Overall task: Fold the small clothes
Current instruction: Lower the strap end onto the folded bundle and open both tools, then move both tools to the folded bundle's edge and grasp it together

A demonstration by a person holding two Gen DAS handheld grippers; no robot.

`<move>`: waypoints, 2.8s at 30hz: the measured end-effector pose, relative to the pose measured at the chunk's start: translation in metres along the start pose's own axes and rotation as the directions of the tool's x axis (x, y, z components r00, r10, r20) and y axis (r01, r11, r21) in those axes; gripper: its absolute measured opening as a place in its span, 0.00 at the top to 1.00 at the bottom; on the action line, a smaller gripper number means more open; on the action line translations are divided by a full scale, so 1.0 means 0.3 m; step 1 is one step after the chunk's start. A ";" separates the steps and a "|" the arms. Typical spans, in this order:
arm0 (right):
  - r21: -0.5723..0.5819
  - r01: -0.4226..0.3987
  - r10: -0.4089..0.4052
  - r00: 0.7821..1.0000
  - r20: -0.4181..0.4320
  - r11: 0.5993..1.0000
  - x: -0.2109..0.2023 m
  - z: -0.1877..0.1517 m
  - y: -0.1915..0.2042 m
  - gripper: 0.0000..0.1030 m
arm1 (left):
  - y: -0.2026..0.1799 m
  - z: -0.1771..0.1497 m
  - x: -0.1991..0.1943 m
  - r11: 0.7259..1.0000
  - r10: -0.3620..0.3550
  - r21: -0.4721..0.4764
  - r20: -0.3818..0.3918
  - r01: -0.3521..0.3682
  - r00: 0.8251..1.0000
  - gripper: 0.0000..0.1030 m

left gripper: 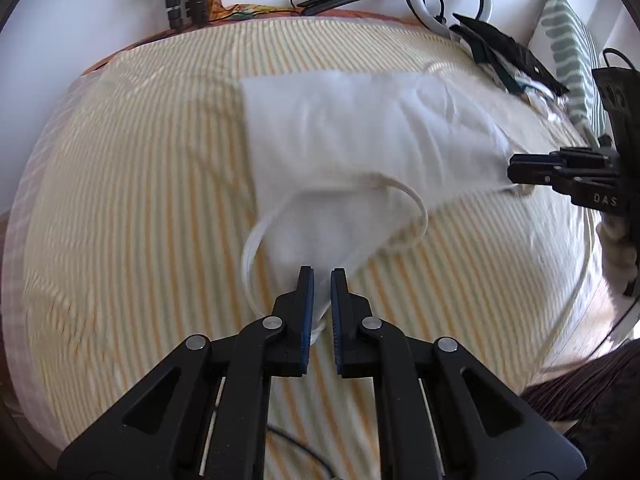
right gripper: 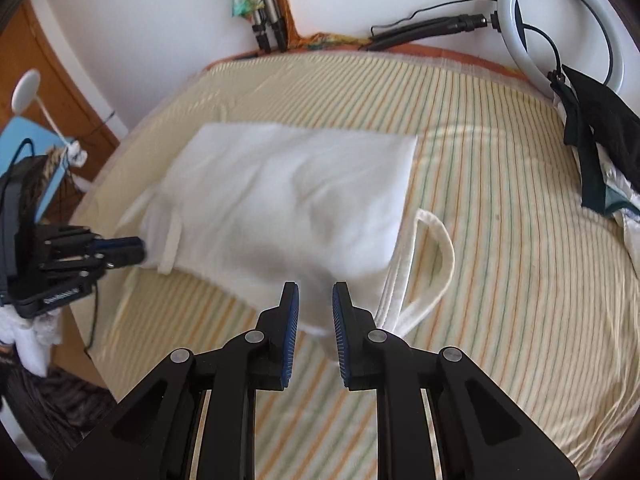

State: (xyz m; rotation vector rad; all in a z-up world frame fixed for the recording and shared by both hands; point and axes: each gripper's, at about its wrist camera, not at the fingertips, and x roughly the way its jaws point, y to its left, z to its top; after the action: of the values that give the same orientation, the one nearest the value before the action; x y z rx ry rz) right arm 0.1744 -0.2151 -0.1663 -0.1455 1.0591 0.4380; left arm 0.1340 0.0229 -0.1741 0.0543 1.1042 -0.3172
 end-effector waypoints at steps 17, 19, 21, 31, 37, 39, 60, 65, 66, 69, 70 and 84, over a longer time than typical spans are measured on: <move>0.207 -0.155 0.128 0.982 0.135 0.966 -0.148 0.004 -0.184 0.73 | 0.058 0.076 -0.126 0.978 -0.050 -0.188 0.177 0.084 0.983 0.63; 0.260 -0.192 0.154 0.975 0.160 0.946 -0.121 0.021 -0.230 0.64 | 0.103 0.109 -0.102 0.950 -0.104 -0.272 0.186 0.153 0.977 0.63; 0.294 -0.244 0.202 0.965 0.165 0.924 -0.092 0.030 -0.249 0.61 | 0.159 0.132 -0.073 0.910 -0.149 -0.356 0.194 0.211 0.970 0.63; 0.396 -0.285 0.231 0.956 0.180 0.873 -0.015 0.029 -0.322 0.61 | 0.265 0.179 0.061 0.845 -0.187 -0.475 0.168 0.246 0.968 0.63; 0.225 -0.247 0.200 0.957 0.211 0.943 -0.030 0.083 -0.199 0.76 | 0.203 0.206 0.072 0.897 -0.115 -0.404 0.183 0.181 0.976 0.63; 0.214 -0.179 0.146 0.976 0.164 0.960 0.004 0.095 -0.173 0.76 | 0.173 0.207 0.093 0.926 -0.070 -0.356 0.157 0.123 0.985 0.63; 0.475 -0.365 0.322 0.931 0.173 0.801 0.018 -0.013 -0.383 0.72 | 0.302 0.186 0.151 0.792 -0.286 -0.516 0.157 0.326 0.945 0.63; 0.503 -0.405 0.380 0.912 0.157 0.764 0.068 -0.032 -0.381 0.72 | 0.317 0.204 0.174 0.758 -0.324 -0.541 0.172 0.364 0.930 0.63; 0.501 -0.414 0.387 0.908 0.164 0.760 0.076 -0.031 -0.379 0.72 | 0.316 0.208 0.178 0.757 -0.325 -0.542 0.174 0.366 0.929 0.63; 0.504 -0.430 0.400 0.900 0.173 0.749 0.087 -0.025 -0.378 0.72 | 0.305 0.224 0.190 0.761 -0.327 -0.533 0.177 0.370 0.928 0.63; 0.504 -0.436 0.405 0.897 0.176 0.746 0.094 -0.021 -0.376 0.72 | 0.301 0.229 0.194 0.761 -0.331 -0.530 0.177 0.373 0.927 0.63; 0.434 -0.370 0.339 0.929 0.149 0.822 0.126 0.041 -0.284 0.93 | 0.237 0.266 0.200 0.839 -0.231 -0.467 0.160 0.280 0.960 0.92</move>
State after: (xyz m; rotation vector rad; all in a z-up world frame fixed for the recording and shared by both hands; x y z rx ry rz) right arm 0.2353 -0.2777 -0.2010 0.4946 1.0999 0.5125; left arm 0.2476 0.0613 -0.1992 -0.5595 1.0664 -0.2686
